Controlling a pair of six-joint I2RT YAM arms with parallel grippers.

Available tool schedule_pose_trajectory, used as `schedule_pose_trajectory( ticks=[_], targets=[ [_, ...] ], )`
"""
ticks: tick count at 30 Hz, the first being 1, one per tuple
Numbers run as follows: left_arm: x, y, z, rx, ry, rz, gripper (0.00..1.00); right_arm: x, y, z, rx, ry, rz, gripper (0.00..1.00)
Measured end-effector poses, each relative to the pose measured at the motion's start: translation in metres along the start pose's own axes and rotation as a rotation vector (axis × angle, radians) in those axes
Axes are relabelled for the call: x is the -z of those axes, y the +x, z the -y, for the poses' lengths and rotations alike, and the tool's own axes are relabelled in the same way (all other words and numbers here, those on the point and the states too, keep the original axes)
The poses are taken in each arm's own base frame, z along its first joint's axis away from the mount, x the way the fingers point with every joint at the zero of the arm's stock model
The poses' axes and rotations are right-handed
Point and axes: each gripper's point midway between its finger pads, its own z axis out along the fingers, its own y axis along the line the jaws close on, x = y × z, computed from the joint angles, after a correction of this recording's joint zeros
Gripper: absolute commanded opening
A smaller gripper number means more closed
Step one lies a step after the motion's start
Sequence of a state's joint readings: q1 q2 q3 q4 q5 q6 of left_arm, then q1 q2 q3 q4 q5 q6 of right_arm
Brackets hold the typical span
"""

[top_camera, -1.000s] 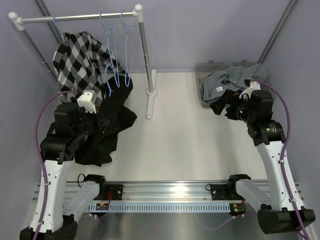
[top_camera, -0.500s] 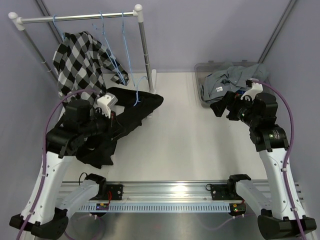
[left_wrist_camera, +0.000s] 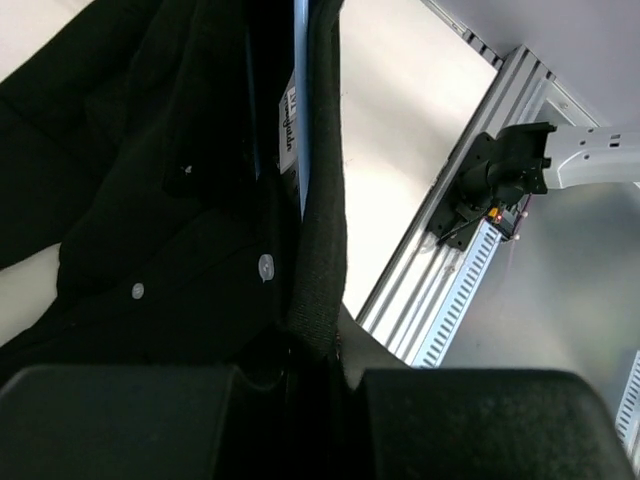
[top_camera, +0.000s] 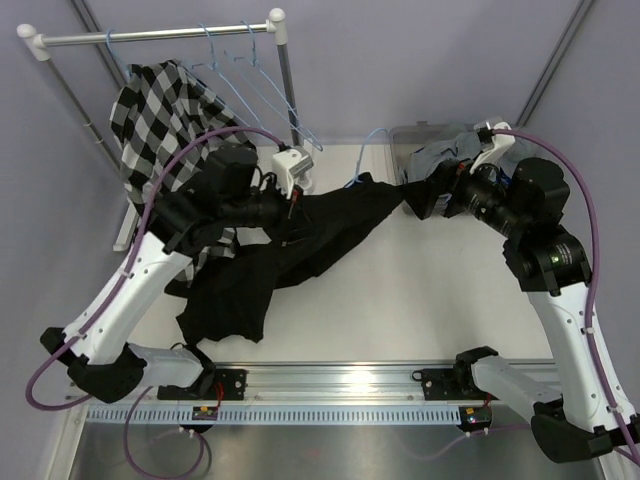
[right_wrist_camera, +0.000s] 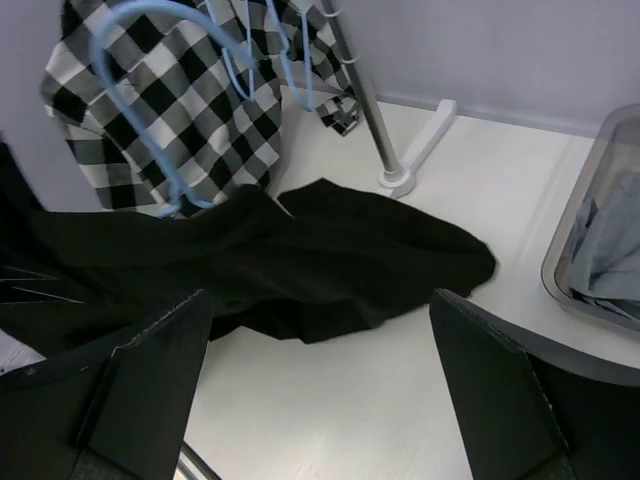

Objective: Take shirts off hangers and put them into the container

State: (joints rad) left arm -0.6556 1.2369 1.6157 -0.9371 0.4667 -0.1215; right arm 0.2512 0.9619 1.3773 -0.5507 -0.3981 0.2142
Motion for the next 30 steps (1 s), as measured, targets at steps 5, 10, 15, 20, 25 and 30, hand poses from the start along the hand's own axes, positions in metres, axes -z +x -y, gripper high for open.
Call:
schedule_pose_trajectory(
  ticks=[5, 10, 15, 20, 25, 30],
  targets=[
    [-0.033, -0.015, 0.01, 0.002, 0.025, -0.021, 0.0, -0.013, -0.012, -0.025, 0.035, -0.081, -0.005, 0.97],
    [-0.045, -0.032, 0.018, -0.006, 0.035, -0.002, 0.0, -0.02, -0.017, -0.035, 0.058, -0.108, -0.007, 0.89],
    [-0.047, -0.043, 0.033, -0.034, 0.065, 0.021, 0.0, -0.031, -0.023, -0.039, 0.07, -0.121, -0.007, 0.82],
    [-0.051, -0.043, 0.039, -0.045, 0.075, 0.019, 0.0, -0.045, -0.021, -0.033, 0.071, -0.099, -0.018, 0.75],
    [-0.055, -0.042, 0.036, -0.044, 0.063, 0.014, 0.0, -0.053, -0.022, -0.028, 0.076, -0.079, -0.018, 0.7],
    [-0.056, -0.042, 0.034, -0.046, 0.042, 0.017, 0.0, -0.05, -0.033, -0.031, 0.092, -0.082, 0.012, 0.7]
  ],
)
